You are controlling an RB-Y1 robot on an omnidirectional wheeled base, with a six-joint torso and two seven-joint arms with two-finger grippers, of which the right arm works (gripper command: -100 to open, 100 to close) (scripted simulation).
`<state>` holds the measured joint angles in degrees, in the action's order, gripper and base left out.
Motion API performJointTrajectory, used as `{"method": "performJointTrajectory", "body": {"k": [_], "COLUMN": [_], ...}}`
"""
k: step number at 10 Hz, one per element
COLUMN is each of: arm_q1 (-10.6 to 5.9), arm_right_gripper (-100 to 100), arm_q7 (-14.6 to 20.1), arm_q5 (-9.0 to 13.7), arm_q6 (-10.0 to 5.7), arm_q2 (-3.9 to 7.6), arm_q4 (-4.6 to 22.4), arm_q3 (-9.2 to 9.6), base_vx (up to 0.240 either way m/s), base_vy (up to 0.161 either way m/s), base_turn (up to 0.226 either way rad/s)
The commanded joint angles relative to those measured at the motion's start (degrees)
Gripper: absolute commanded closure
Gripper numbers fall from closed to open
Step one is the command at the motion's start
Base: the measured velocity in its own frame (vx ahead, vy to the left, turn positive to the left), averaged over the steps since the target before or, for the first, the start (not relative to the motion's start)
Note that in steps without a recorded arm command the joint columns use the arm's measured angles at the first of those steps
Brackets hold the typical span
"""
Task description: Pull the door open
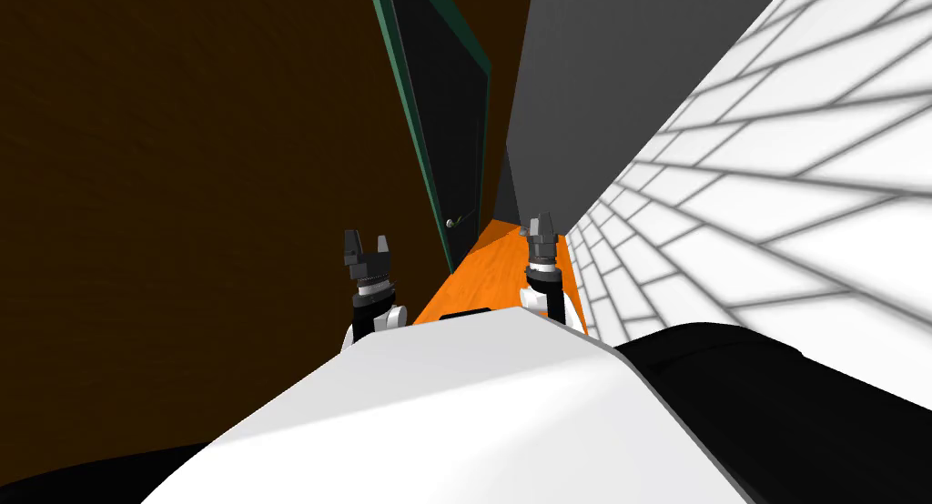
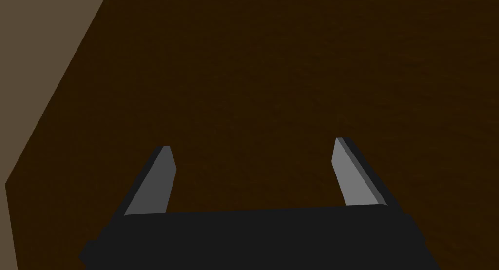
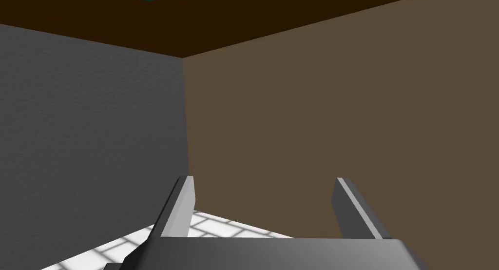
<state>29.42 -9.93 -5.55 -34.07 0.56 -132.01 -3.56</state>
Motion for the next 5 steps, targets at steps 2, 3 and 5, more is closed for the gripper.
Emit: {"method": "performJointTrajectory", "body": {"k": [2,3,5], "arm_q1": [-1.23,-1.74,-2.95], "arm_right_gripper": [-100,-100,-100], "arm_q7": [0.5,0.7,1.1], "arm_q5": [0.3,0.4,0.6], "arm_q6": [-0.17,-0.24,-0.40], "arm_q2": [0.51,0.72,1.19], "arm_q4": [2.7,3.8,6.5], "arm_q3": [0.13,0.18,0.31], "base_vx": [0.040,0.042,0.048], "base_vy": [-0.037,-0.056,-0.060], "base_turn": [0.200,0.139,0.175]}}
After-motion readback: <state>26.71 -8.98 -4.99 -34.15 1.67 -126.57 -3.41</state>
